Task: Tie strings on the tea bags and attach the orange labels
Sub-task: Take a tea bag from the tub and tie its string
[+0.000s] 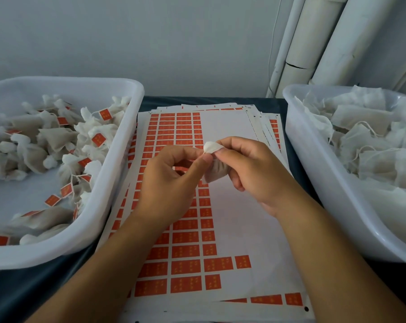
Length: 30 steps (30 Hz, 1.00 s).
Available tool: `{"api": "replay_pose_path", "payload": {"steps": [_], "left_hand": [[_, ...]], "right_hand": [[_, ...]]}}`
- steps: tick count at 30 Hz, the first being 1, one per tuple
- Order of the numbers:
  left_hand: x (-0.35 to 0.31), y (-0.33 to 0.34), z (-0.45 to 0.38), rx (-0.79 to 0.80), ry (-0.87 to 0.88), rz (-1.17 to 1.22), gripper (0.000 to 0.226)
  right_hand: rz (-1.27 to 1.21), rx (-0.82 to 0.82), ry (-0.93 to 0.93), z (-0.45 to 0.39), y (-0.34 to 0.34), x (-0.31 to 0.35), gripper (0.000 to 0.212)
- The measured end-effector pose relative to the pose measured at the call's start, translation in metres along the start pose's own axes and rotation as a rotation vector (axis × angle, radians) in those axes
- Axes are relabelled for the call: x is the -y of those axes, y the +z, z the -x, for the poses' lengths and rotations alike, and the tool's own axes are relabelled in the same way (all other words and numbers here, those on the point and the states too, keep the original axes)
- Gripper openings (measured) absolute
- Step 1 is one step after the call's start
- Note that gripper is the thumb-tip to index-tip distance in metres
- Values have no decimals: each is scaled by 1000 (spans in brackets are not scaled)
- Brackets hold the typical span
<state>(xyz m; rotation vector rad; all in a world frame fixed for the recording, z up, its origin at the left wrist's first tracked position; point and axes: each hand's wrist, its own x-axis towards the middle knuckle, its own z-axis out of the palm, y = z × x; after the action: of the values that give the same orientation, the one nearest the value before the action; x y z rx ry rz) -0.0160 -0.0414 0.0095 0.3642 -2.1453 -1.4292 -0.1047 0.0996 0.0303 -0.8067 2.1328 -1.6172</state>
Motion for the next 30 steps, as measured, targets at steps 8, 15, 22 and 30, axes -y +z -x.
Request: {"api": "replay_pose_path", "payload": {"steps": [8,15,22,30], "left_hand": [[1,1,1,-59,38,-120,11],[-5,0,3,-30,67,-112,12],[-1,-3,2,-44,111,-201,12],[9,-7,-1,-153,621,-479,16]], "right_hand": [[-284,116,151,0,-3,-3,27],[-527,191,243,-1,-2,-7,26],[-557,194,286,-2,-2,-8,24],[-513,171,315,0,-3,-4,30]]}}
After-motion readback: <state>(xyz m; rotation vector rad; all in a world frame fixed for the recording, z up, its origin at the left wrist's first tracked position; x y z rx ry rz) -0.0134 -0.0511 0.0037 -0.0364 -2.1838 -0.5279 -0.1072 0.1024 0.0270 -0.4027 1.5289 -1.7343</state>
